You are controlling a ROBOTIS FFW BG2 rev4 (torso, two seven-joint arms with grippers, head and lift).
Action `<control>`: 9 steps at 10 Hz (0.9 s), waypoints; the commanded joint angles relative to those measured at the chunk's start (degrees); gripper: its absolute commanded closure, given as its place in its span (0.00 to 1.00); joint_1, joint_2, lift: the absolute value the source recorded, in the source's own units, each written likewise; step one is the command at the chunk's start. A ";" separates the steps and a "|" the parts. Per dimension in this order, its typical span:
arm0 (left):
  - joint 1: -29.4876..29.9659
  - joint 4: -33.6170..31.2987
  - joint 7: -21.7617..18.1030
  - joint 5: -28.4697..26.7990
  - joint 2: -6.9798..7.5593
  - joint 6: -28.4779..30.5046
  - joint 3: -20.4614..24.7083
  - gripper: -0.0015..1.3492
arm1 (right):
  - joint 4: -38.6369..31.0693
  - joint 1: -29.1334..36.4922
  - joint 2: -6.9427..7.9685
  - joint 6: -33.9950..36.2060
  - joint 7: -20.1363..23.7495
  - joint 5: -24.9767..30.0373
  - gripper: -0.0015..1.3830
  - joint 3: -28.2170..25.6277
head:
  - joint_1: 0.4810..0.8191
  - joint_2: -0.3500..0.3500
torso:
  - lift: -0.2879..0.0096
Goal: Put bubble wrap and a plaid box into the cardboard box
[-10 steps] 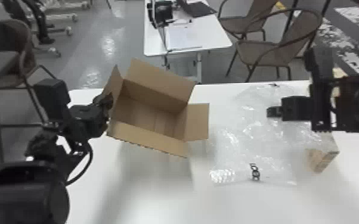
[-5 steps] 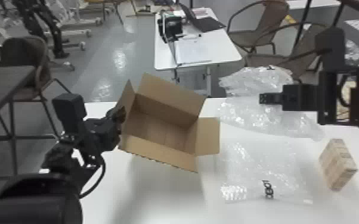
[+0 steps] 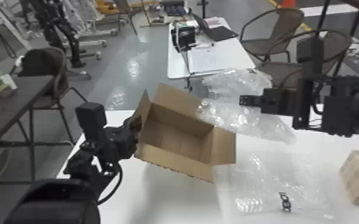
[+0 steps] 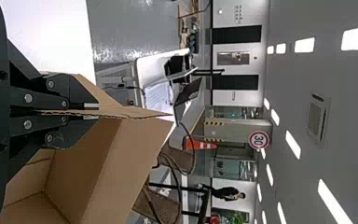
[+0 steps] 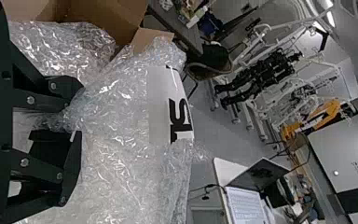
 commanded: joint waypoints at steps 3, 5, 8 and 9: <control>-0.16 0.53 0.17 -0.75 0.16 0.00 -0.67 0.90 | 7.60 -1.34 1.61 -7.61 -0.30 -3.25 0.83 5.72 | 0.32 0.83 | 0.60; -0.60 0.70 0.43 -1.27 0.42 0.00 -1.37 0.90 | 13.40 -3.63 2.31 -11.21 -0.30 -6.15 0.83 10.38 | 0.34 0.86 | 0.60; -1.13 0.97 0.61 -1.63 0.86 0.00 -2.08 0.90 | 18.67 -6.53 3.01 -13.32 0.66 -6.86 0.83 14.95 | 0.34 0.92 | 0.60; -1.04 0.88 0.78 -1.63 0.86 -0.26 -2.08 0.91 | 19.55 -6.62 3.10 -13.50 0.75 -6.86 0.83 15.39 | 0.34 0.93 | 0.60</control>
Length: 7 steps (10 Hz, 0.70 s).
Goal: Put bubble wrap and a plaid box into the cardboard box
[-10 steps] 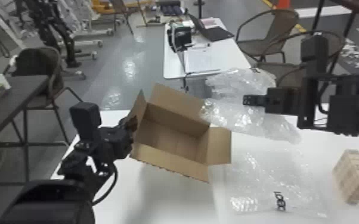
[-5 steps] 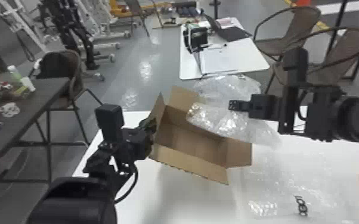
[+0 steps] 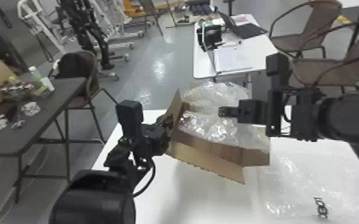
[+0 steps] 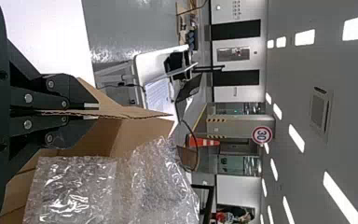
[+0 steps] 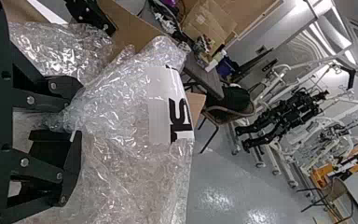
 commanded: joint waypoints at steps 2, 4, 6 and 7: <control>-0.05 -0.07 0.14 0.17 -0.08 -0.50 -0.10 0.90 | 6.23 -1.21 0.13 -3.05 3.69 0.60 0.83 2.02 | 0.36 0.94 | 0.60; -0.13 -0.07 0.23 0.09 -0.08 -0.50 -0.36 0.90 | 15.72 -3.49 0.92 -9.72 11.86 2.80 0.83 5.97 | 0.39 0.96 | 0.60; -0.13 0.02 0.23 0.09 -0.08 -0.59 -0.45 0.90 | 19.94 -4.02 1.27 -12.63 12.83 3.06 0.83 7.47 | 0.42 0.97 | 0.60; -0.13 0.11 0.31 0.09 -0.08 -0.68 -0.54 0.90 | 21.79 -4.37 1.32 -13.68 13.71 3.06 0.83 7.90 | 0.44 0.97 | 0.60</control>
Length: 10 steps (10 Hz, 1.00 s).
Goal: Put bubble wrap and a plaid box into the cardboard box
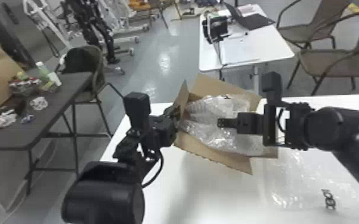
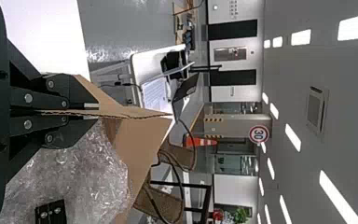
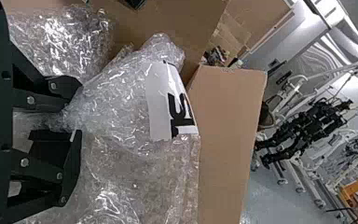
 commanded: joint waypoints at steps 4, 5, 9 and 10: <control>-0.09 0.33 0.00 0.00 0.08 -0.34 -0.31 0.90 | 6.11 -2.19 0.06 -4.77 6.06 0.00 0.41 2.62 | 0.47 0.96 | 0.60; -0.09 0.33 0.00 0.00 -0.01 -0.34 -0.31 0.90 | 5.76 -2.19 0.06 -4.77 6.33 0.18 0.14 2.62 | 0.47 0.97 | 0.60; 0.44 0.24 0.00 0.18 -0.19 -0.78 0.21 0.90 | -10.50 2.82 -0.95 6.74 -2.64 -0.35 0.17 -3.80 | 0.44 0.97 | 0.60; 0.70 0.24 0.00 0.18 -0.27 -0.86 0.39 0.90 | -17.71 5.28 -1.48 11.49 -8.53 -1.05 0.19 -7.40 | 0.43 0.97 | 0.60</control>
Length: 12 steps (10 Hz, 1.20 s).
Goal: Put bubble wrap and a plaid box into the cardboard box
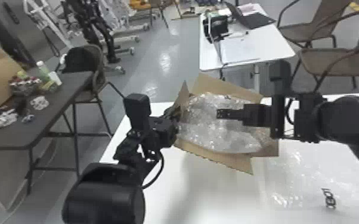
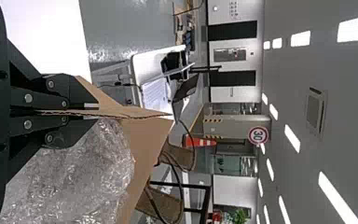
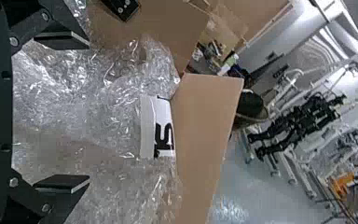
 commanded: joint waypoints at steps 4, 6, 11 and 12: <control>0.59 0.00 0.00 0.44 -0.31 -0.99 0.40 0.90 | -22.96 10.08 -3.90 8.94 -6.91 3.75 0.19 -11.74 | 0.39 0.89 | 0.60; 1.38 0.00 0.00 0.61 -0.93 -2.23 1.37 0.90 | -32.10 20.89 -5.75 -0.82 -6.83 11.14 0.19 -15.34 | 0.39 0.82 | 0.60; 2.79 -0.09 0.00 1.67 -1.37 -3.72 2.60 0.90 | -42.82 44.53 -3.99 -27.98 -8.06 31.70 0.19 -17.45 | 0.52 0.66 | 0.60; 3.05 -0.09 0.00 1.76 -1.54 -3.90 2.77 0.90 | -42.30 49.46 -3.11 -36.68 -11.48 33.46 0.19 -17.36 | 0.56 0.64 | 0.60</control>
